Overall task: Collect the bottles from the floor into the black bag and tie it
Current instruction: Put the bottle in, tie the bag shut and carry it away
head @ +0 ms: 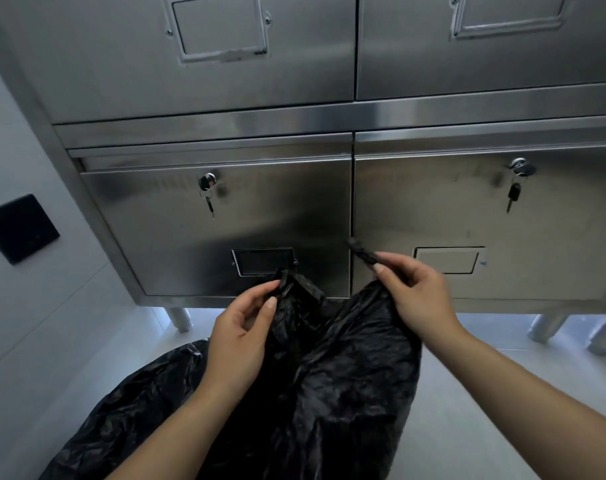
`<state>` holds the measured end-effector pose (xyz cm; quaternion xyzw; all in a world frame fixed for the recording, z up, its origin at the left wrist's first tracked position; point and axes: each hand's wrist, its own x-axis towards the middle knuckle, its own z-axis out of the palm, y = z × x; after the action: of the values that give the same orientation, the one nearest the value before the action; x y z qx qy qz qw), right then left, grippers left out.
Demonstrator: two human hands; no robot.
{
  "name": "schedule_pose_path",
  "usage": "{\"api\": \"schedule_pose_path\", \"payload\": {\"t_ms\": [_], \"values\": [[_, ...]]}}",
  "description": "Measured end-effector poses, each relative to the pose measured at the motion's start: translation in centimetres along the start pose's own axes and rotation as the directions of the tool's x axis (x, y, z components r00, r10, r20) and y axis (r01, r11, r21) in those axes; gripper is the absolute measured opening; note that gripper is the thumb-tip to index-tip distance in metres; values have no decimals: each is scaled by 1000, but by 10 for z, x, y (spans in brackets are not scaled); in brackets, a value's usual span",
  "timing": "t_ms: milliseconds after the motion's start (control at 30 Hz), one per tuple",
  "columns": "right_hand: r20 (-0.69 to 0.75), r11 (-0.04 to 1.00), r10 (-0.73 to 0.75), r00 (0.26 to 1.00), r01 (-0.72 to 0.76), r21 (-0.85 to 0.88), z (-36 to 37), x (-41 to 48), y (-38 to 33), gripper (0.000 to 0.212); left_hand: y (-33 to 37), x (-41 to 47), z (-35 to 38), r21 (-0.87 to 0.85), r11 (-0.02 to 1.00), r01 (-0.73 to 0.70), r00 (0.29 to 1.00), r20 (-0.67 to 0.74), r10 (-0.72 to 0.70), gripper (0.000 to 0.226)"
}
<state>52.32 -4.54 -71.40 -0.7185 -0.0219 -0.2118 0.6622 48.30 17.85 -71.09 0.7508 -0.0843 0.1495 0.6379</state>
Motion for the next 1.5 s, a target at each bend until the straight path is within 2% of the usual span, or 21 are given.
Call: {"api": "schedule_pose_path", "payload": {"t_ms": [133, 233, 300, 367, 500, 667, 800, 967, 1067, 1267, 1433, 1500], "values": [[-114, 997, -70, 991, 72, 21, -42, 19, -28, 20, 25, 6, 5, -42, 993, -114, 993, 8, 114, 32], [-88, 992, -107, 990, 112, 53, -50, 16, -43, 23, 43, 11, 7, -107, 977, -184, 981, 37, 189, 33], [-30, 989, -127, 991, 129, 68, -42, 10, -48, 26, 48, 13, 12, -71, 977, -203, 974, 85, 208, 41], [39, 986, -156, 987, 153, 71, -27, 2, -48, 27, 48, 11, 19, -43, 984, -175, 978, 103, 179, 41], [140, 985, -164, 976, 153, 84, -2, -14, -33, 25, 37, 2, 24, -76, 991, -110, 985, 126, 119, 21], [232, 992, -124, 965, 115, 50, 15, -26, -18, 23, 25, -3, 14, 16, 994, -112, 987, 121, 109, 24], [271, 993, -116, 956, 113, 28, 26, -34, -14, 22, 18, -2, 6, 88, 992, -95, 995, 38, 92, 26], [315, 990, -125, 941, 141, -27, 37, -45, -8, 29, 10, -2, 2, 52, 999, 7, 999, 50, -10, 26], [309, 989, -110, 945, 134, -58, 42, -48, -4, 34, 8, -2, 3, 49, 999, 17, 997, 72, -21, 31], [293, 989, -86, 952, 117, -89, 47, -50, 0, 29, 5, -1, -1, 64, 998, 17, 997, 74, -21, 30], [356, 982, -84, 931, 138, -130, 50, -52, 0, 28, -6, 1, -1, -84, 984, 159, 978, 153, -145, 42], [378, 984, -68, 924, 125, -129, 50, -53, 1, 25, -7, 2, 0, -120, 969, 215, 966, 173, -192, 33]]}}
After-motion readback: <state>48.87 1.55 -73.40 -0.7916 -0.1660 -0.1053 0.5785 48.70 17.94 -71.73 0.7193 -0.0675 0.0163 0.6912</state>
